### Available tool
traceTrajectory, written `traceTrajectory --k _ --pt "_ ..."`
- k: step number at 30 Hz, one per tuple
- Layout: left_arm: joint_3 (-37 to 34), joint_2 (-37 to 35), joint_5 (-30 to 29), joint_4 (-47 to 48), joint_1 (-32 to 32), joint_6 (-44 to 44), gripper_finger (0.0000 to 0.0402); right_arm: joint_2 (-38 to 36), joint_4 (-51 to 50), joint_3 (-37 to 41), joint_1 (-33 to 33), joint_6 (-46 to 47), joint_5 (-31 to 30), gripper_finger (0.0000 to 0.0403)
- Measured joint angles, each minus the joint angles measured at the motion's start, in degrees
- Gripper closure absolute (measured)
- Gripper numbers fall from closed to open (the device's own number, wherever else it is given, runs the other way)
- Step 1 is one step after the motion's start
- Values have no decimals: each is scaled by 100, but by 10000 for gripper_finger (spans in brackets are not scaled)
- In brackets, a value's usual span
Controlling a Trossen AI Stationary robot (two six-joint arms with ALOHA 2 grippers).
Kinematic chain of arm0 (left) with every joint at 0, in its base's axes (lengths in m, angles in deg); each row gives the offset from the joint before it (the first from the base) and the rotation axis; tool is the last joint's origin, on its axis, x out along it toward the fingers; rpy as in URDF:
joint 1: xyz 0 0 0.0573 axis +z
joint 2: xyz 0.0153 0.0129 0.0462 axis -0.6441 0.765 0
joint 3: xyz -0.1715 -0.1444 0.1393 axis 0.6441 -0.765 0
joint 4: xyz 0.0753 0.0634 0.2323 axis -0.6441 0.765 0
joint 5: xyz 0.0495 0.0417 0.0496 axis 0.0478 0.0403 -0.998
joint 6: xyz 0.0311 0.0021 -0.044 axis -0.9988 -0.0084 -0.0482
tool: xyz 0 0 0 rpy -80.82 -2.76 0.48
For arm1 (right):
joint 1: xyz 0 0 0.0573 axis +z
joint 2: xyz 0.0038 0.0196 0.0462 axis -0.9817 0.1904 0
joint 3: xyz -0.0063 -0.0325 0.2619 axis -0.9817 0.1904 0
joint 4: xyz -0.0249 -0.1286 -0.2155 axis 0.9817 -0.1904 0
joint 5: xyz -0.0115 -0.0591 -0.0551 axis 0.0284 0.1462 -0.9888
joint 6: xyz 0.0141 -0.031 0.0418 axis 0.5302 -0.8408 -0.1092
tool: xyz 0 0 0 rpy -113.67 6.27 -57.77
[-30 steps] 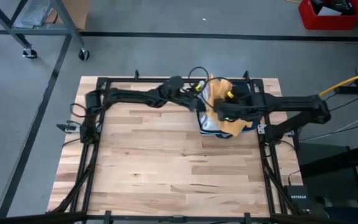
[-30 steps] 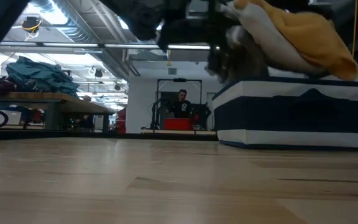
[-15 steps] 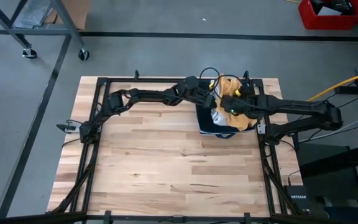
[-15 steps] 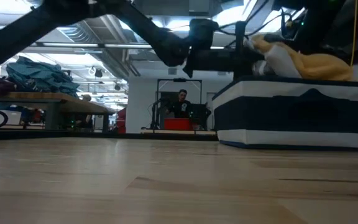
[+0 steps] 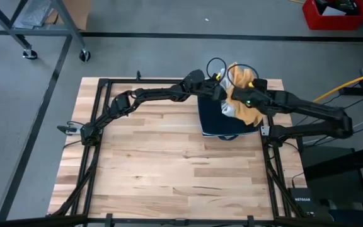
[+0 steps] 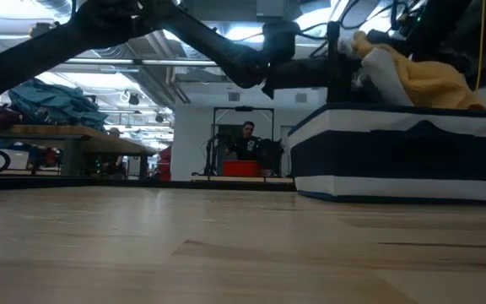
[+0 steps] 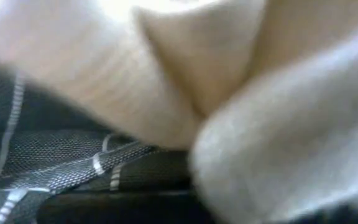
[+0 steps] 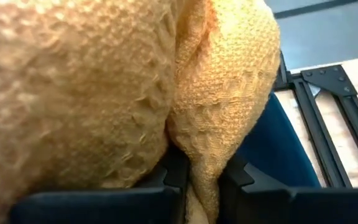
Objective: Fold towel
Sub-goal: Put the stacked folded towels into the blue laundry organizer
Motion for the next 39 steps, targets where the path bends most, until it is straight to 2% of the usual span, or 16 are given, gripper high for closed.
traceTrajectory --k 5,8,14,19,22,26,30,39 --pt "124 0 17 -84 -55 -135 401 -318 -295 -217 15 -95 290 362" --pt "151 -17 365 36 -69 -181 401 -416 -257 -255 19 -258 539 362" --pt "147 -24 937 705 -92 87 398 -12 -347 -250 24 -417 942 362" --pt "147 -26 1468 2091 7 -64 399 537 -407 -236 26 -506 1110 362" --pt "147 -26 1647 3061 38 -532 399 814 -176 -180 24 -768 1283 362" --pt "141 -121 1676 4144 53 -1088 399 1119 420 76 -26 -1101 1507 362" --pt "140 -162 1561 4789 103 -1543 396 1322 1155 309 -182 -1534 1770 361" --pt "131 -162 1280 5018 169 -2175 360 1457 1385 366 -396 -1852 1947 334"
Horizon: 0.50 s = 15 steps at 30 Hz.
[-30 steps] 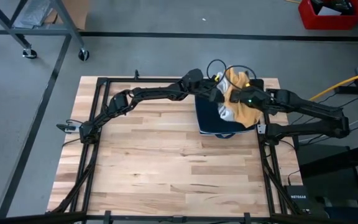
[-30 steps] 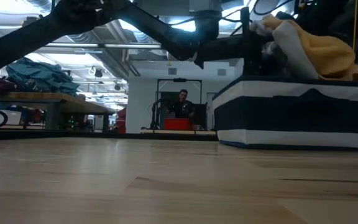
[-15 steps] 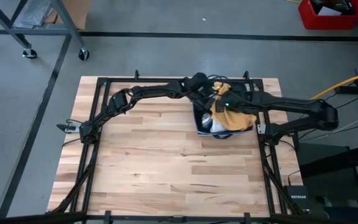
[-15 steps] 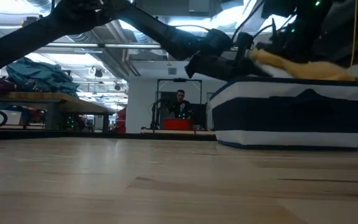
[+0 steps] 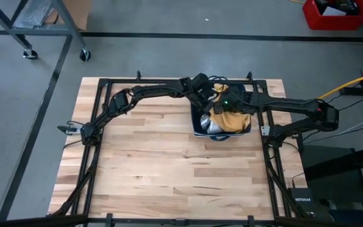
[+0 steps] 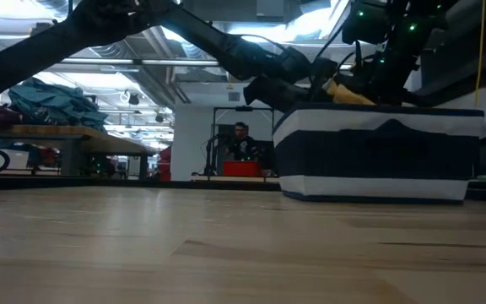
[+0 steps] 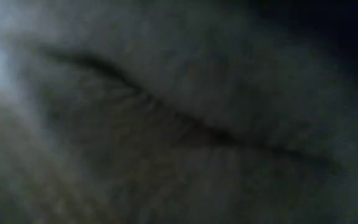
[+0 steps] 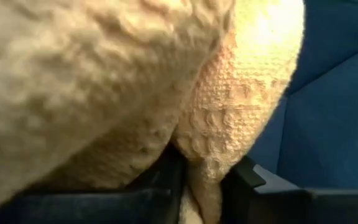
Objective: Fold towel
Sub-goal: Put the stacked folded towels into the blue laundry organizer
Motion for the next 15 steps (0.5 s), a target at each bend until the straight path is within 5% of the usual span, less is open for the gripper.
traceTrajectory --k 15 --pt "-11 4 -244 -64 64 -854 314 -4 57 0 -197 -342 257 213"
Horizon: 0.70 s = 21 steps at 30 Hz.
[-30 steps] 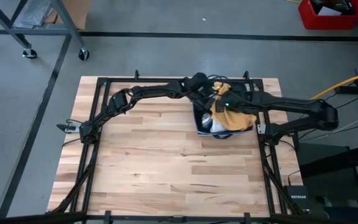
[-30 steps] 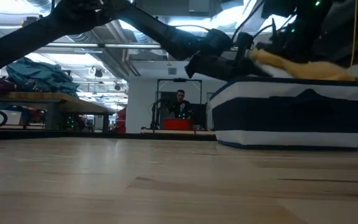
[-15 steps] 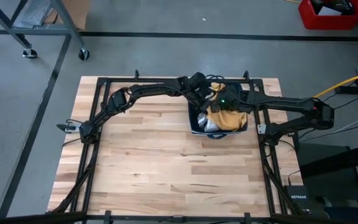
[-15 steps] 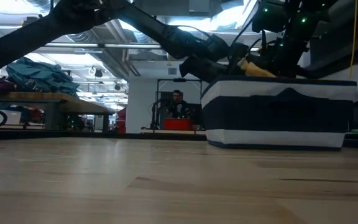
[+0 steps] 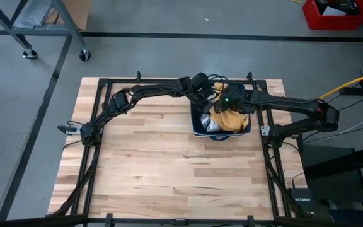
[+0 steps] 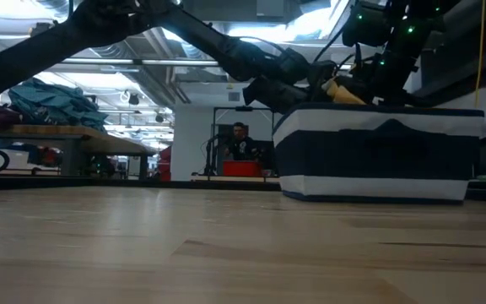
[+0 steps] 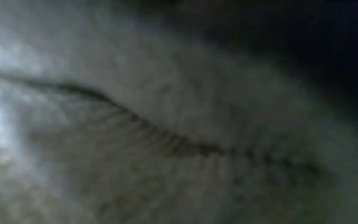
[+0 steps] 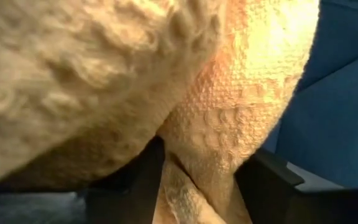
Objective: Fold towel
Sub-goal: Put the stacked folded towels into the blue laundry organizer
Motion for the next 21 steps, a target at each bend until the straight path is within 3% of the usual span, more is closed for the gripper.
traceTrajectory --k 6,21 --pt "0 2 67 -44 200 384 314 -7 -323 -187 -4 -119 -55 202" --pt "0 -363 337 224 384 340 314 -358 -366 -319 16 -481 -150 201"
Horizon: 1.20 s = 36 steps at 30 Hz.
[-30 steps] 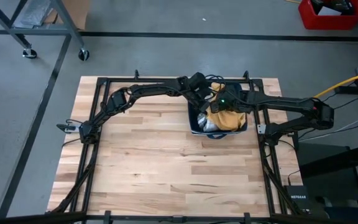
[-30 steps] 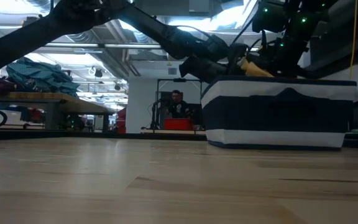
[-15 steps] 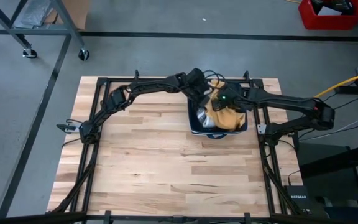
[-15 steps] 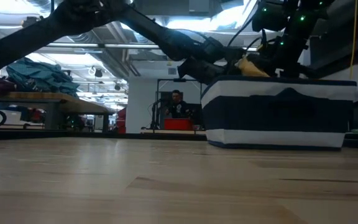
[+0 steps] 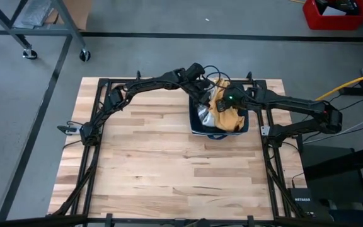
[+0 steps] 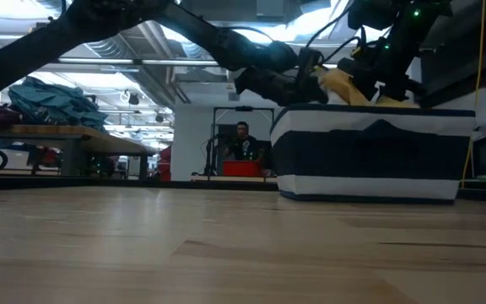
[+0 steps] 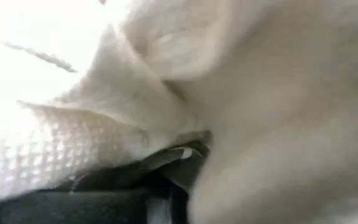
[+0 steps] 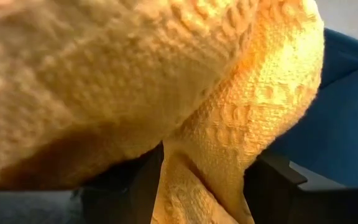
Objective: Fold towel
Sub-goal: Put the stacked folded towels into the blue laundry organizer
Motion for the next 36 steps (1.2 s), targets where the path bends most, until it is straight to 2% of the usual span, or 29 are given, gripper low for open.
traceTrajectory --k 6,10,14,24,28,36 --pt "0 -20 147 218 1 282 314 31 33 9 -2 -2 149 201" --pt "0 -24 149 129 -78 303 314 28 435 20 -4 -118 233 201" --pt "-6 -24 126 -574 -223 355 314 -2 944 9 -17 -627 372 201" --pt "-19 -5 13 -1948 -399 836 314 -740 471 -7 -13 -351 310 201" --pt "-20 -5 2 -2957 -421 1497 314 -1271 649 -19 -13 -159 290 201" --pt "-4 -9 -591 -4624 -477 2446 314 -2179 1402 -17 -9 -204 358 201"
